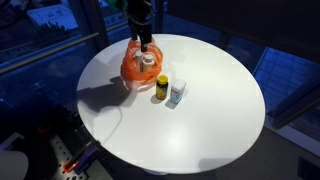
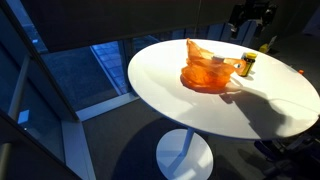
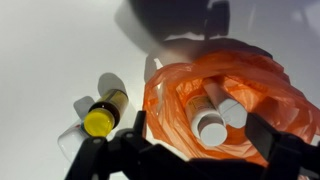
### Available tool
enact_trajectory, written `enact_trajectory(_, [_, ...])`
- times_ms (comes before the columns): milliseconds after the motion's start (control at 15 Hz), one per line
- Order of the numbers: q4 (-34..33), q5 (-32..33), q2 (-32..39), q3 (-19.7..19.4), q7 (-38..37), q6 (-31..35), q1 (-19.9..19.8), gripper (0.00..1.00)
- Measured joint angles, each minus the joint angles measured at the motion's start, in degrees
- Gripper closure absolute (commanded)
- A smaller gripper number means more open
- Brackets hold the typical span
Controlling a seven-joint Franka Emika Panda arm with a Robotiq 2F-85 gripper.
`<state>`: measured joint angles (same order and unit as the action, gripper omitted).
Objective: Pick up the yellow medicine bottle and put it in the orange plastic
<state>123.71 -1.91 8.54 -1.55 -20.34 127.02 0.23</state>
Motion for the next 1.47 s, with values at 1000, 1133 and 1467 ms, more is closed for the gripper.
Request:
enact_trajectory(1000, [-4.71,-0.89,9.74,-5.71,-0.87,5.23,-3.52,0.0])
enact_trajectory(1133, [-4.67,-0.89,10.8,-6.11,-1.07,7.19,-3.52,0.0])
enact_trajectory(1467, [-3.07,-0.89,12.34,-6.35,-2.71,13.34,-3.41,0.0])
